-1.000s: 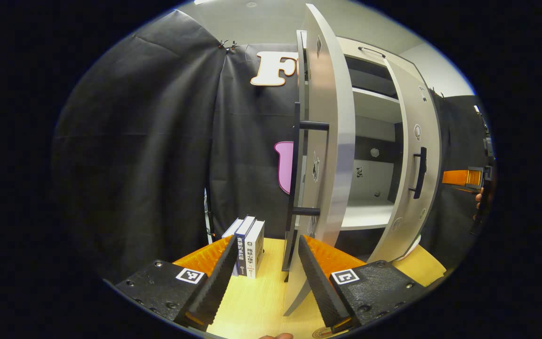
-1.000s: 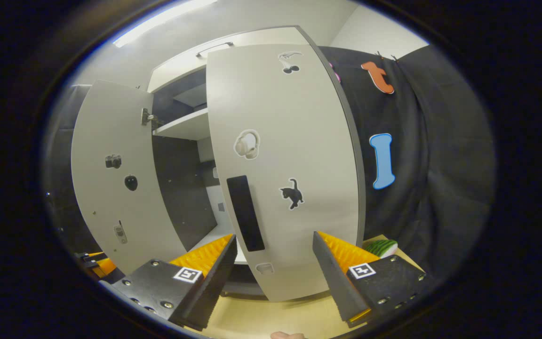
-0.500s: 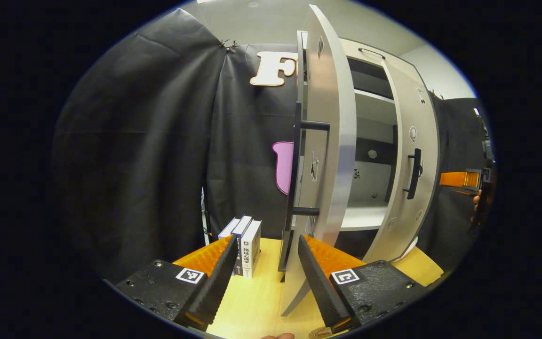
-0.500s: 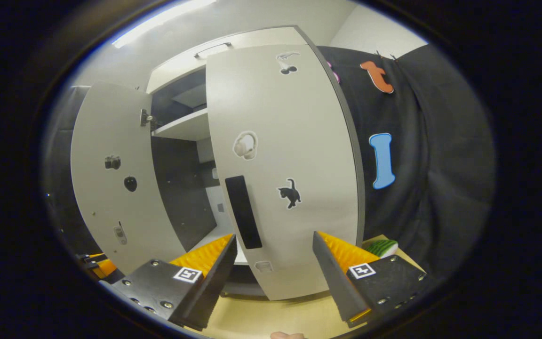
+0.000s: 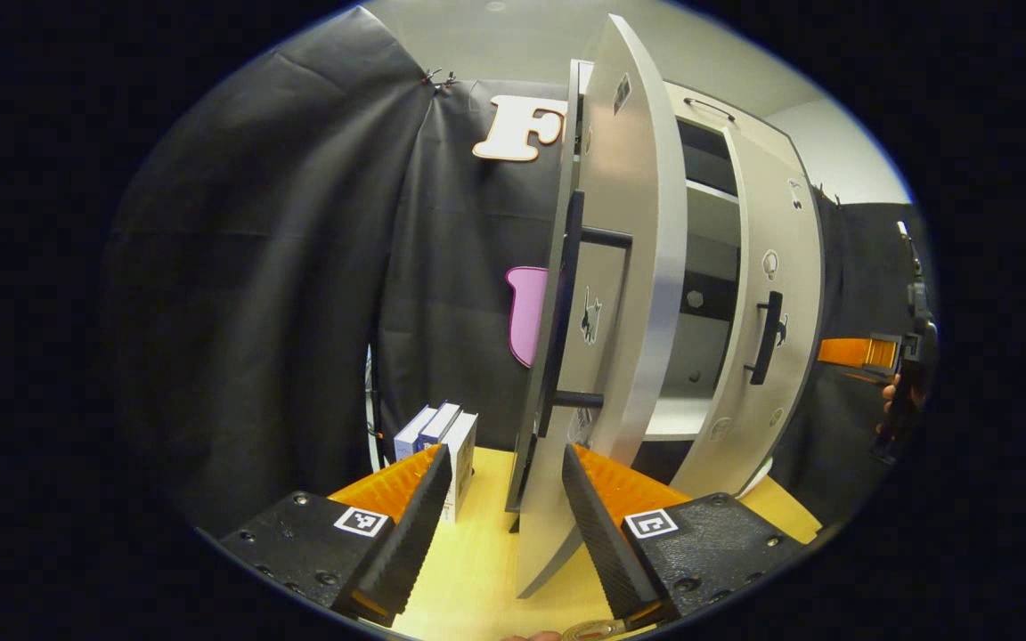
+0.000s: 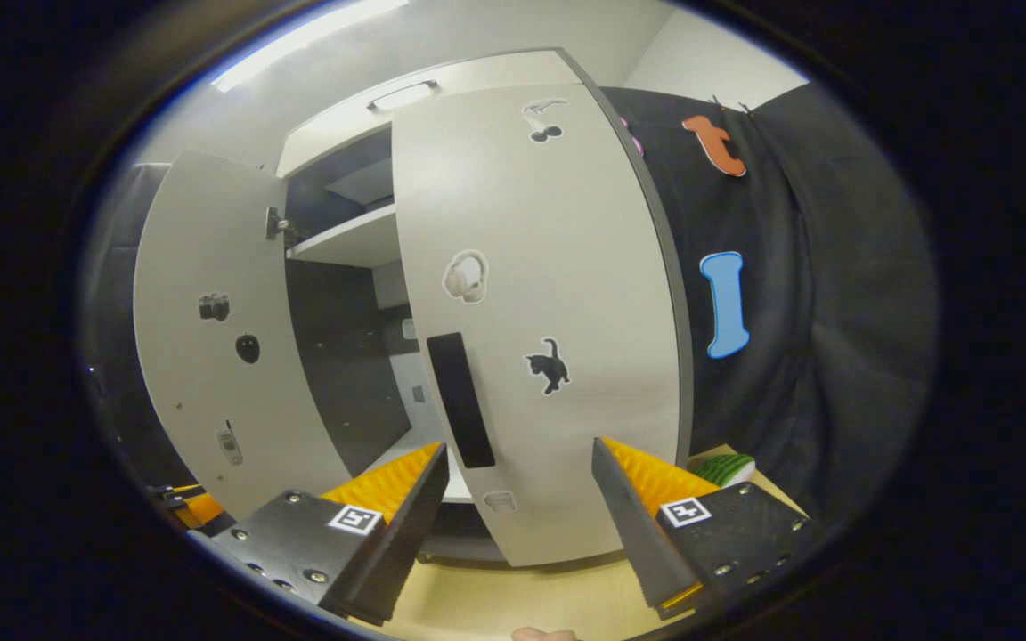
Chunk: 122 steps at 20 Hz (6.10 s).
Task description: Grasp the bottle in the cabinet with the left hand and place it on the coaster, then close the right door with the right hand and the left door with the left hand.
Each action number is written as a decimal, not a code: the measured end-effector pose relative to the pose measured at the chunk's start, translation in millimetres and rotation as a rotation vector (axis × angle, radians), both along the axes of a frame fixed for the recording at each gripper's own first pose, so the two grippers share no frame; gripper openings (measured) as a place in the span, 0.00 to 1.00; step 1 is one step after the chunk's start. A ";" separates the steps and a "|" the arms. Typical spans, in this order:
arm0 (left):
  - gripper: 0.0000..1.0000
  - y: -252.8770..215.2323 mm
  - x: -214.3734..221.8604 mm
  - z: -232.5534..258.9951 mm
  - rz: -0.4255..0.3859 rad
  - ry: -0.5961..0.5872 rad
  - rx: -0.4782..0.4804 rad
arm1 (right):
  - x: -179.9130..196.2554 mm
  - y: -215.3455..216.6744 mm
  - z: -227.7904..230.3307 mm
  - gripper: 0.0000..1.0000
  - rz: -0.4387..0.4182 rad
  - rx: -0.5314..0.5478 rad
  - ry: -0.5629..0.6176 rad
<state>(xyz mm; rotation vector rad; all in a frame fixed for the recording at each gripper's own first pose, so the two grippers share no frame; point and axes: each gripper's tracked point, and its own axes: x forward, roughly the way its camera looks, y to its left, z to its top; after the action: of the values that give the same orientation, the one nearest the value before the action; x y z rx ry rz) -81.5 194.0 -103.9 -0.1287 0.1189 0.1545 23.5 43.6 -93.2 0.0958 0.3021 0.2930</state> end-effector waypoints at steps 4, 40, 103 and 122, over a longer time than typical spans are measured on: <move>0.82 -2.2 -0.4 0.8 -0.021 0.002 0.003 | -0.3 -0.8 0.1 0.98 0.002 0.001 0.004; 0.81 -55.9 16.8 -0.5 -0.160 -0.004 -0.053 | 0.1 -0.8 -1.9 0.98 0.006 -0.019 0.013; 0.88 -166.1 66.9 112.8 -0.190 -0.175 0.090 | -5.6 -40.1 50.4 0.98 -0.172 -0.095 -0.128; 0.88 -172.4 85.4 118.0 -0.322 -0.176 0.049 | -40.0 -54.8 88.4 0.98 -0.357 -0.068 -0.203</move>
<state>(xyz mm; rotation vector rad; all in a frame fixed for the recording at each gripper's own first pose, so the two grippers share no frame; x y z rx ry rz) 3.9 21.6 14.1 -0.0726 -0.0403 -0.1747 -16.6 -11.2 -4.7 0.0512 0.0891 -0.0621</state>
